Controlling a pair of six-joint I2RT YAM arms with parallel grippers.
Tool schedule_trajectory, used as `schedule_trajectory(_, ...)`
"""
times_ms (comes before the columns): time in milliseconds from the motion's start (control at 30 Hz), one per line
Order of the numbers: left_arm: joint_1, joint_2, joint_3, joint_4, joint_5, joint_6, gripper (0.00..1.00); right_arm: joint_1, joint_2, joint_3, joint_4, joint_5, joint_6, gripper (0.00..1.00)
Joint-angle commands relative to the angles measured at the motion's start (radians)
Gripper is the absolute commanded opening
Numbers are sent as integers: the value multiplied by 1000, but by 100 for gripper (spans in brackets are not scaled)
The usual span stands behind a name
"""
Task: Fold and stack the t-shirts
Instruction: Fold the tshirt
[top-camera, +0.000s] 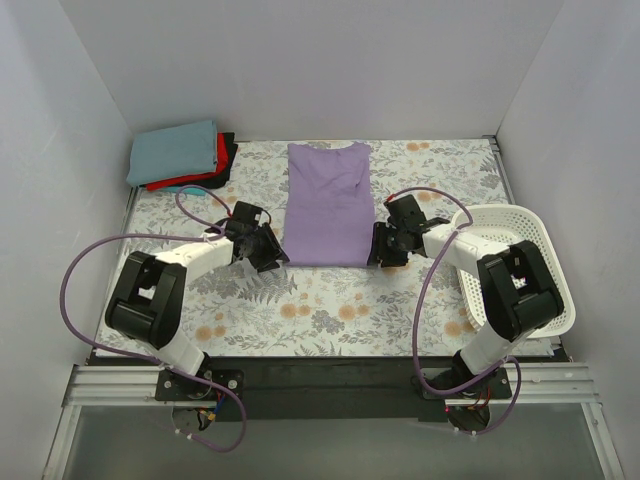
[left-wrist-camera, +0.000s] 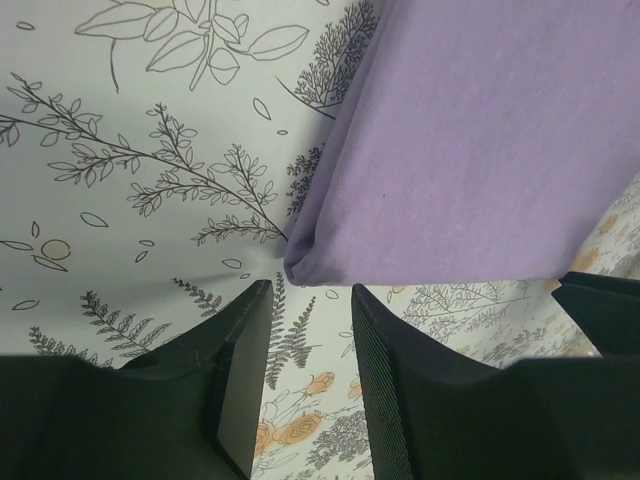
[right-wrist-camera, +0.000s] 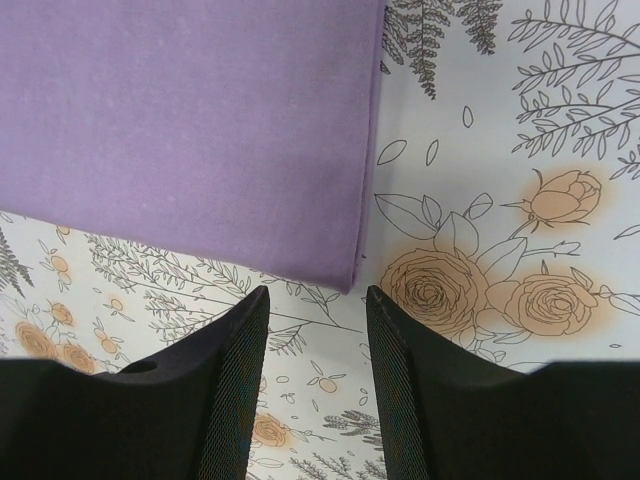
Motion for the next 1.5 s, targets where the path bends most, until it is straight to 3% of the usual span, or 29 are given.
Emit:
schedule_trajectory(0,-2,4,36,-5,-36,-13,37,-2,8,18,10,14,0,50)
schedule_trajectory(400,-2,53,34,15,-59,-18,37,0,18,18,13,43,1,50)
schedule_trajectory(600,-2,81,43,-16,-85,-15,29,-2,-8,30,7,45,1,50)
schedule_trajectory(1333,-42,160,73,-72,-136,-12,17,-2,41,34,48,63,40,50)
schedule_trajectory(1467,-50,170,80,-80,-138,-12,15,3,58,12,60,53,46,46)
